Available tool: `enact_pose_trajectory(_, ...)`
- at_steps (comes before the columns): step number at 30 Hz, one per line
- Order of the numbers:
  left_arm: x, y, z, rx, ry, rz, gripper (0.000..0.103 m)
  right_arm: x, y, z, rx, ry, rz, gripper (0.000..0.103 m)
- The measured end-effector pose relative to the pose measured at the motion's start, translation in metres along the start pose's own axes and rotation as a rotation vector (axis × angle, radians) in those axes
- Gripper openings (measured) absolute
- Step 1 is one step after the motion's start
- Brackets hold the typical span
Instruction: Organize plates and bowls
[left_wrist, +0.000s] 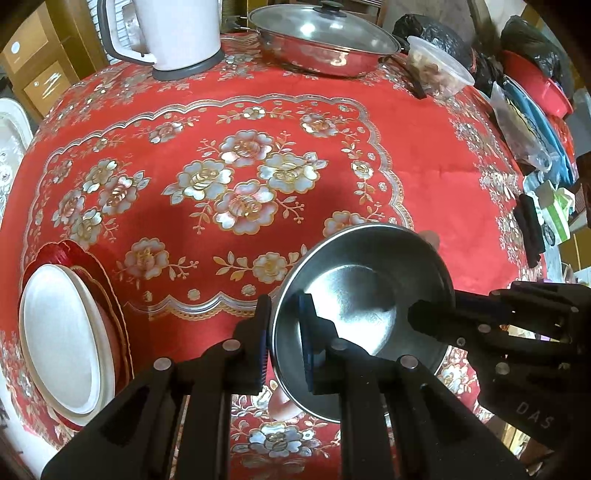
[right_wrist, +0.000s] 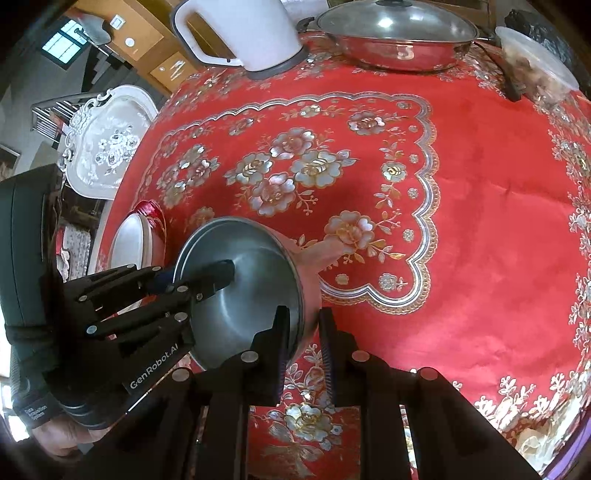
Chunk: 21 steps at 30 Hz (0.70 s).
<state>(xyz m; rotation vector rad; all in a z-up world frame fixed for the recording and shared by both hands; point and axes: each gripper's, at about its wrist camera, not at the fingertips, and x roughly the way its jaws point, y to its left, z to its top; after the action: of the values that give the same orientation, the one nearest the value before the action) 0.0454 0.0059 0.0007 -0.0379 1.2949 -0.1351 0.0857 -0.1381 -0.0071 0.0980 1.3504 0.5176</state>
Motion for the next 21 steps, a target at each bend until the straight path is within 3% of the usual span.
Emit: enact_pose_trajectory(21, 0.003, -0.022, 0.002, 0.035, 0.004, -0.014, 0.013, -0.010, -0.019, -0.009, 0.032, -0.008, -0.023, 0.017)
